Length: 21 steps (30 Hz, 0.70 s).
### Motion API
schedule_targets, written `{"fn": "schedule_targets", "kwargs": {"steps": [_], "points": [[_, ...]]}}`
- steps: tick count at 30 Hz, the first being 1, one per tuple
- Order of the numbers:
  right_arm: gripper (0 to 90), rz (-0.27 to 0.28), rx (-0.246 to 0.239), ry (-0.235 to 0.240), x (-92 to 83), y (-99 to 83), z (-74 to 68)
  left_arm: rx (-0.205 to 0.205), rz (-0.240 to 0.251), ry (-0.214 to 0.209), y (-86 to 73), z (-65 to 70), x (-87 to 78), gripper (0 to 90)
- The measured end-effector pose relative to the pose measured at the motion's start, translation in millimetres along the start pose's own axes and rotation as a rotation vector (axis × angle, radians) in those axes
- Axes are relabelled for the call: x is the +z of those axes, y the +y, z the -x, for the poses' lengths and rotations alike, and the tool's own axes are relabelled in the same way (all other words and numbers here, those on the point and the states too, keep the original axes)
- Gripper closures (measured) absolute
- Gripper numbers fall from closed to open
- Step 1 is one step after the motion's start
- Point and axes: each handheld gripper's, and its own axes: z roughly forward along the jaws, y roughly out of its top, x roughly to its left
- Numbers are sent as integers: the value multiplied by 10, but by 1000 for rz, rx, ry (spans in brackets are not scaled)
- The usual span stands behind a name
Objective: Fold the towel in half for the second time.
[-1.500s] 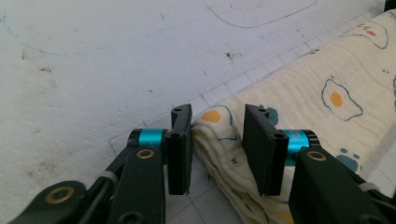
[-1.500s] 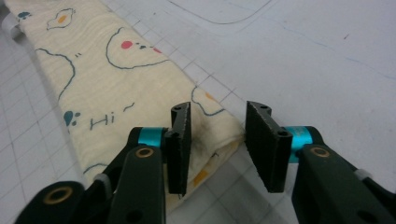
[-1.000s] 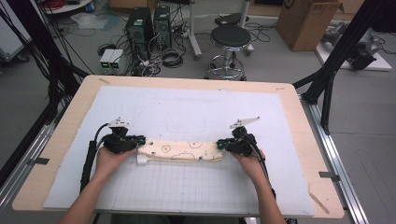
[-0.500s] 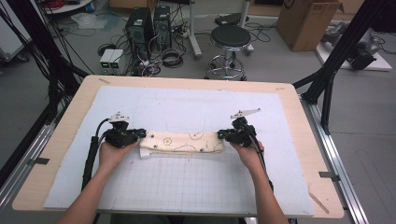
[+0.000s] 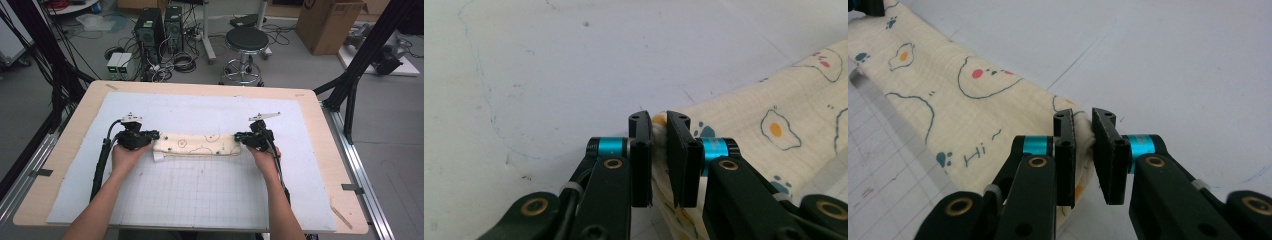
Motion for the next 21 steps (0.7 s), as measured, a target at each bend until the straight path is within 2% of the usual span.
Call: {"fn": "schedule_targets", "kwargs": {"steps": [5, 8, 18, 21], "points": [[792, -10, 11, -11, 48, -18, 6, -4, -2, 15, -8, -15, 18, 771], [765, -1, 18, -9, 52, -27, 31, -11, 0, 10, -8, -38, 8, 755], [569, 33, 33, -11, 7, -16, 12, 0, 25, -19, 9, 0, -43, 689], [519, 47, 31, 4, -18, -11, 5, 10, 22, -31, 16, 2, -75, 666]]}}
